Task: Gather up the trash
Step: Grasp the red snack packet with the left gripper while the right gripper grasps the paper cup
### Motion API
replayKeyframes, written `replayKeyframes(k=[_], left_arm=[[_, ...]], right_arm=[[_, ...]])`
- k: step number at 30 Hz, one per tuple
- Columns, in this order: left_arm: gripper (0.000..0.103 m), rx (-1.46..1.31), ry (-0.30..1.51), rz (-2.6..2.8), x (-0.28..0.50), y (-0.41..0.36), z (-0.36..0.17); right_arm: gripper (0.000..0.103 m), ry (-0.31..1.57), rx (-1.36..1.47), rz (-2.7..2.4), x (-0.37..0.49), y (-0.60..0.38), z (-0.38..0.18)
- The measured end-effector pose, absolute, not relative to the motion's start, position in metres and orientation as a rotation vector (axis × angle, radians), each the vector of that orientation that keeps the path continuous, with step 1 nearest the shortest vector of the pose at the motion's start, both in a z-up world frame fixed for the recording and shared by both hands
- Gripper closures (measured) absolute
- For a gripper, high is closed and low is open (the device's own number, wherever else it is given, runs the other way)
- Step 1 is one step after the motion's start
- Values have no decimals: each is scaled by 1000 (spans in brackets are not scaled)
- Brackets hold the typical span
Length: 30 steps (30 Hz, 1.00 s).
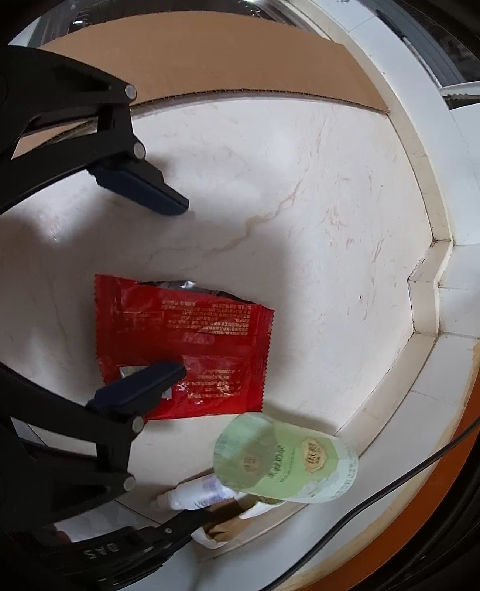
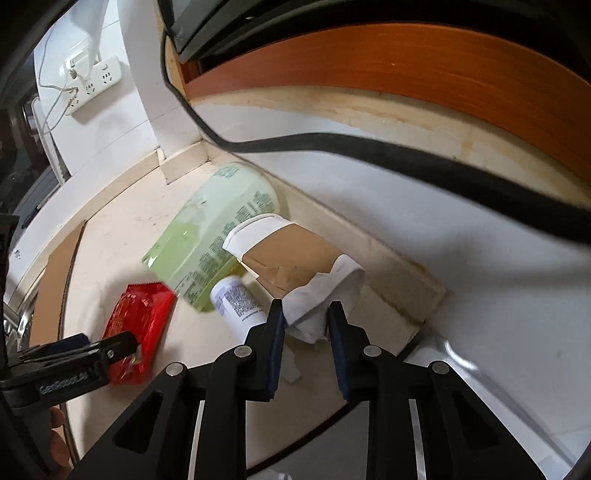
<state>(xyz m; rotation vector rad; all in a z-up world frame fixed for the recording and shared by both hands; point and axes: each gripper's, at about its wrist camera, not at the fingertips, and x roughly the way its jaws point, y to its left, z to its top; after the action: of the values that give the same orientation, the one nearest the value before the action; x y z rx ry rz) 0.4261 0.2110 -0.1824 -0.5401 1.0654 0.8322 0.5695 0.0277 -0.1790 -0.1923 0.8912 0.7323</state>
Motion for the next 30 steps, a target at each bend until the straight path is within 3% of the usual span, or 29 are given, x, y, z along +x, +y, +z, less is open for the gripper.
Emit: replayKeyframes(k=[7,11,30], left_arm=[[25,-612,1061,764,420,210,-179],[19,-644,1073,751,421,213,-178],[12,-544,1163,799,466,209,-188]], right_arm=[[81,872,-252,799,519,31,-176],[81,866,-242,804,504,30,-175],[81,857,-204,777,510,-8,-148]])
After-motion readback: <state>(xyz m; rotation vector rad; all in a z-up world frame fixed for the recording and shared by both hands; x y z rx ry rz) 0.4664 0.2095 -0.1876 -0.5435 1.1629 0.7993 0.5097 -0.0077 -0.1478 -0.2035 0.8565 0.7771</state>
